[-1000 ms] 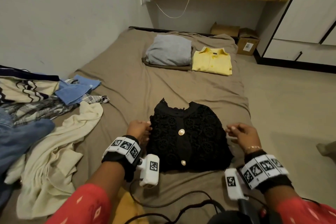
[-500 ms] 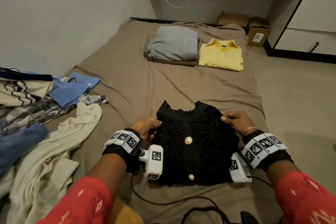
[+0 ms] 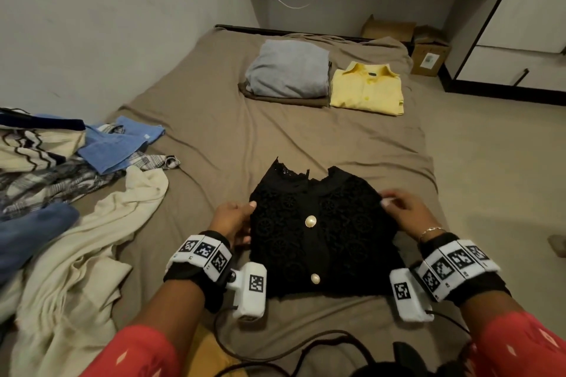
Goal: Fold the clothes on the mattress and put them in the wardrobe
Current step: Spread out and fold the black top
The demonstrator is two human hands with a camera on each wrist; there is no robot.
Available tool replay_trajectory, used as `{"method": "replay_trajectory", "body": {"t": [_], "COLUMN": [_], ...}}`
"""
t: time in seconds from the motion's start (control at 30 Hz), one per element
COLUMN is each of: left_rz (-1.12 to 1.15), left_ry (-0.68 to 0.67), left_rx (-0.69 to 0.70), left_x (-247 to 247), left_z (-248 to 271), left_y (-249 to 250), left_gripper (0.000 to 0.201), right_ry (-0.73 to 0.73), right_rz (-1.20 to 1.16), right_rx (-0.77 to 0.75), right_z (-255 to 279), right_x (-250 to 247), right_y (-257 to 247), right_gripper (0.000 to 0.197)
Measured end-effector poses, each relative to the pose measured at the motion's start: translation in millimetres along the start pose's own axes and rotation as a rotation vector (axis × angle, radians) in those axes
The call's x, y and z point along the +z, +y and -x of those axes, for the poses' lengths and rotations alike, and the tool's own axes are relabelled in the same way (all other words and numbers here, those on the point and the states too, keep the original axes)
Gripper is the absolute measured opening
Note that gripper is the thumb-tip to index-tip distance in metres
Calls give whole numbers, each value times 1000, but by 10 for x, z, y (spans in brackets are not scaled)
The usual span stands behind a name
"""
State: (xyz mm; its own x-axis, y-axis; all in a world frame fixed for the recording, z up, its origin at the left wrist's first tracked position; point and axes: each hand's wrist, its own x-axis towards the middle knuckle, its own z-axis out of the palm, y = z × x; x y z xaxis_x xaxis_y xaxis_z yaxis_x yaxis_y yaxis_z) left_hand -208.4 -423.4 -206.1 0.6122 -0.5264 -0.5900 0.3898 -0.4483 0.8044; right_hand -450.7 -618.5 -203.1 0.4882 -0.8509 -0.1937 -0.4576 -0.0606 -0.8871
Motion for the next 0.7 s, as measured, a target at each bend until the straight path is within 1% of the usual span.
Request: {"method": "replay_trajectory", "body": {"t": [0.03, 0.07, 0.13, 0.17, 0.2, 0.27, 0.3, 0.4, 0.47, 0.53, 0.6, 0.7], "left_rz": [0, 9, -9, -42, -72, -71, -53, 11, 48, 82, 114, 159], "left_ry": [-14, -19, -42, -69, -100, -166, -199, -240, -252, -273, -291, -313], "left_rx": [-24, -33, -78, -92, -112, -176, -187, -144, -157, -162, -160, -158], "left_x": [11, 28, 27, 29, 25, 36, 45, 106, 140, 160, 170, 178], "left_z": [41, 124, 198, 232, 305, 395, 412, 478, 501, 509, 491, 467], "left_y": [-20, -17, -62, -101, -121, -189, -224, -246, -234, -241, -260, -276], "left_gripper": [20, 18, 41, 41, 33, 25, 26, 39, 46, 46, 44, 41], "right_ry": [-73, -91, 26, 71, 68, 25, 28, 3, -28, -45, -28, -35], "right_rz": [-4, -40, -151, -217, -279, -354, -367, -407, -489, -553, -561, -600], "right_rx": [-4, 13, 82, 139, 202, 288, 315, 350, 386, 429, 464, 479], "right_z": [62, 113, 187, 249, 302, 447, 525, 672, 685, 665, 647, 688], "right_x": [18, 21, -32, -81, -112, -103, -62, 42, 58, 44, 50, 74], "right_y": [21, 47, 85, 101, 144, 232, 253, 248, 176, 104, 76, 87], "right_gripper": [16, 19, 16, 10, 7, 21, 23, 28, 34, 40, 46, 45]}}
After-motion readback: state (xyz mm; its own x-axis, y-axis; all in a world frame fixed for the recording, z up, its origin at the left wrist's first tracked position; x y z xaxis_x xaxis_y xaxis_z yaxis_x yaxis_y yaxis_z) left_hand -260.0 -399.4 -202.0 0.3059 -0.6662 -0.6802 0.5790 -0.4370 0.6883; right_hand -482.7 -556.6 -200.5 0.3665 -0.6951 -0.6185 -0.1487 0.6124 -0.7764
